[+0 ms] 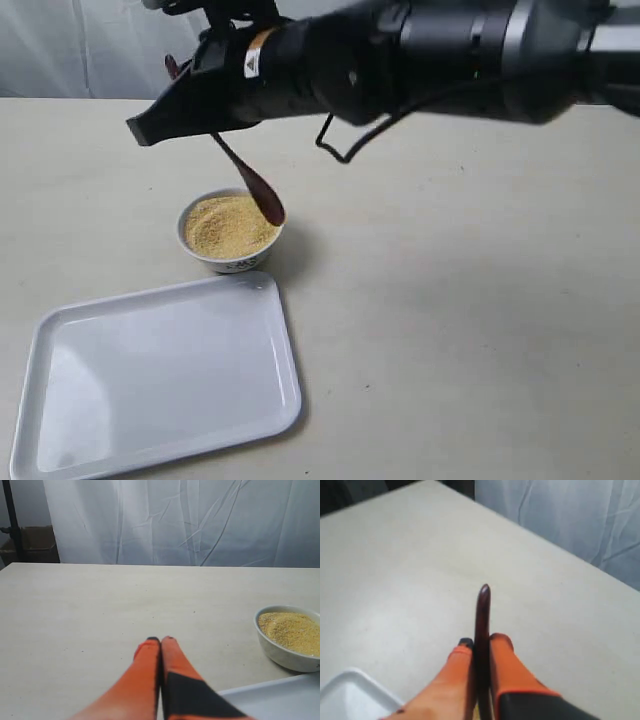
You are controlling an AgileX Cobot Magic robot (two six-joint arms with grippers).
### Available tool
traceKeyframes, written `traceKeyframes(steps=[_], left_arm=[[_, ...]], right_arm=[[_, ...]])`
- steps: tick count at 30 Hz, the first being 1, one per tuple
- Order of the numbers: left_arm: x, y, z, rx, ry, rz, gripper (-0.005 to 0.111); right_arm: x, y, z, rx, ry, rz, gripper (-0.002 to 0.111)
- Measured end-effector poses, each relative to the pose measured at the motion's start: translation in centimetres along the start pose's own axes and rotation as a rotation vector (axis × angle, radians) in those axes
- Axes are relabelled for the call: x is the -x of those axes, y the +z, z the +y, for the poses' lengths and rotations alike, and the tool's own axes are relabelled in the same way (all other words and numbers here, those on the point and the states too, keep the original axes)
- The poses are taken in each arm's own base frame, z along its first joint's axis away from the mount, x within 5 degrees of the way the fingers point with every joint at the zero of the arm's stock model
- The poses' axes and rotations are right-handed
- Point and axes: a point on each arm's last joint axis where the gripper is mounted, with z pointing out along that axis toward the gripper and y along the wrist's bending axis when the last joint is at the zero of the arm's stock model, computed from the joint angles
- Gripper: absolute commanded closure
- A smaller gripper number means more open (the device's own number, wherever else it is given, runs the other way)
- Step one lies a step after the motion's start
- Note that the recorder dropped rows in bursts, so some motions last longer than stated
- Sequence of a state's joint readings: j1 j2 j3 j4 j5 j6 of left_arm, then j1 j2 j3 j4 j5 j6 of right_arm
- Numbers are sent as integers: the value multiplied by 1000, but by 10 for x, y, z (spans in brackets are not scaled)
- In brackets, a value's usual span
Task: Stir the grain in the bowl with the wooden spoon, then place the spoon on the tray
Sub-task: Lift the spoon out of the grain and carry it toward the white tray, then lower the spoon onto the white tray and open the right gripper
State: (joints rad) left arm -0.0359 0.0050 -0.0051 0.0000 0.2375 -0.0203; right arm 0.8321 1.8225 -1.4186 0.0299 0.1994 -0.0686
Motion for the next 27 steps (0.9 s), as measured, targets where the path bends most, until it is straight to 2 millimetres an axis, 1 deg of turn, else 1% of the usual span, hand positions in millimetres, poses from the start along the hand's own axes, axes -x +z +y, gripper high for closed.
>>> traceKeyframes(steps=[2, 4, 5, 8, 11, 12, 13, 14, 15, 16, 17, 18, 19, 21, 22, 24, 25, 26, 27], left_arm=[[0, 0, 0, 0, 0, 0, 106], [0, 0, 0, 0, 0, 0, 106], [0, 0, 0, 0, 0, 0, 106], [0, 0, 0, 0, 0, 0, 106], [0, 0, 0, 0, 0, 0, 106], [0, 0, 0, 0, 0, 0, 106], [0, 0, 0, 0, 0, 0, 106], [0, 0, 0, 0, 0, 0, 106], [0, 0, 0, 0, 0, 0, 106], [0, 0, 0, 0, 0, 0, 106], [0, 0, 0, 0, 0, 0, 106], [0, 0, 0, 0, 0, 0, 106], [0, 0, 0, 0, 0, 0, 106], [0, 0, 0, 0, 0, 0, 106], [0, 0, 0, 0, 0, 0, 106], [0, 0, 0, 0, 0, 0, 106], [0, 0, 0, 0, 0, 0, 106], [0, 0, 0, 0, 0, 0, 106], [0, 0, 0, 0, 0, 0, 106]], right_arm=[[8, -4, 4, 24, -77, 94, 109], [9, -3, 11, 87, -146, 172, 109], [7, 0, 18, 143, -194, 217, 109], [-10, 14, 45, 354, -348, 364, 109], [-30, 32, 68, 524, -424, 471, 109], [-33, 37, 72, 555, -437, 489, 109], [-43, 51, 82, 612, -460, 533, 109], [-48, 58, 86, 630, -466, 550, 109], [-56, 70, 95, 669, -492, 574, 109], [-59, 74, 100, 684, -502, 585, 109], [-66, 84, 113, 720, -518, 602, 109], [-68, 88, 117, 731, -525, 605, 109], [-75, 96, 128, 756, -539, 620, 109], [-82, 104, 137, 773, -548, 631, 109], [-85, 106, 139, 776, -549, 635, 109], [-85, 107, 139, 775, -550, 633, 95], [-84, 107, 139, 775, -550, 631, 81], [-84, 107, 139, 774, -550, 630, 70], [-84, 108, 139, 772, -552, 629, 62]])
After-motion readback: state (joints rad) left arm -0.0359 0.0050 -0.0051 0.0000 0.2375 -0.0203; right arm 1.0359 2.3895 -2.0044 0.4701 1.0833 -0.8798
